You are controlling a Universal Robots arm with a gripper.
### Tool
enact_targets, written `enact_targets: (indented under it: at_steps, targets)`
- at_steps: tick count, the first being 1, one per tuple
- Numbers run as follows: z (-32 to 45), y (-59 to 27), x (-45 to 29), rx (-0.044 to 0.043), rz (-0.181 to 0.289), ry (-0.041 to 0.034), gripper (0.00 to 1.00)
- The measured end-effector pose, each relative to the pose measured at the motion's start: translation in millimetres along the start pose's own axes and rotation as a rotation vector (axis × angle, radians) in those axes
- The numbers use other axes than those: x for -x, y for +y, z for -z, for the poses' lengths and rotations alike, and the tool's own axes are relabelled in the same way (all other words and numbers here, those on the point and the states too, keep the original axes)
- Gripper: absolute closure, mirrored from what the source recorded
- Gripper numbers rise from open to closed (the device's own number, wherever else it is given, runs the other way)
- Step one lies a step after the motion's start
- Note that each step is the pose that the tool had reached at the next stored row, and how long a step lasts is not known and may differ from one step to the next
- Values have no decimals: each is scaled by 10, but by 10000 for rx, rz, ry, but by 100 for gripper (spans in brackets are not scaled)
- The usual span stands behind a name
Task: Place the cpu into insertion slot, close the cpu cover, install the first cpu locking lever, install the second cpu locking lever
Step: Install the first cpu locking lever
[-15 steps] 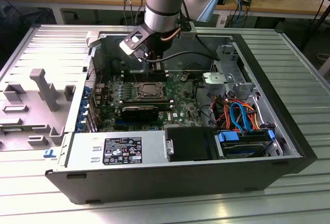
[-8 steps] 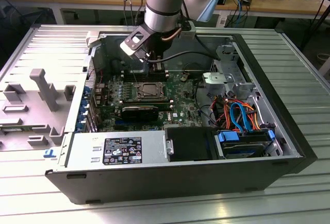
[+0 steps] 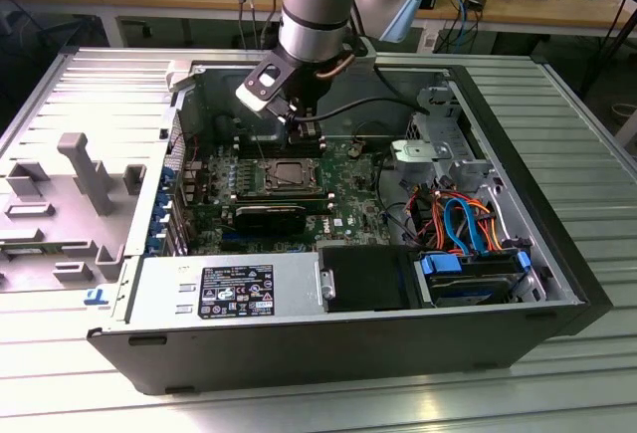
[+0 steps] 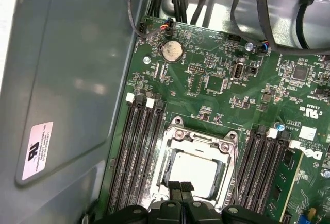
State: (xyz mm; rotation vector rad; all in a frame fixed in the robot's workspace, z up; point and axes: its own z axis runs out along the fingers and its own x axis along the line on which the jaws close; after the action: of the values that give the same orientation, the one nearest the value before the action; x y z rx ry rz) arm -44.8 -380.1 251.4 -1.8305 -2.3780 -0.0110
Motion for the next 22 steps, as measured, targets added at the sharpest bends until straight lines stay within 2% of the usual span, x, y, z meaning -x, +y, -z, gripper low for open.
enact_targets:
  at_steps: [1,2,5,6,7,8,9,10,17,22]
  targets:
    - [-2,1,0,-6,1,-24,89]
    - [-3,1,0,-7,-6,-101,89]
    - [-4,0,1,3,-31,-398,89]
    - [-6,1,1,1,-43,-554,89]
    - [-7,1,1,29,-49,-654,89]
    - [-7,1,1,121,-48,-741,89]
    - [-8,0,1,299,-45,-899,89]
    - [-9,-2,0,366,-46,-979,89]
    - [-8,-3,1,361,18,-988,89]
    - [-8,-2,1,316,702,-1030,89]
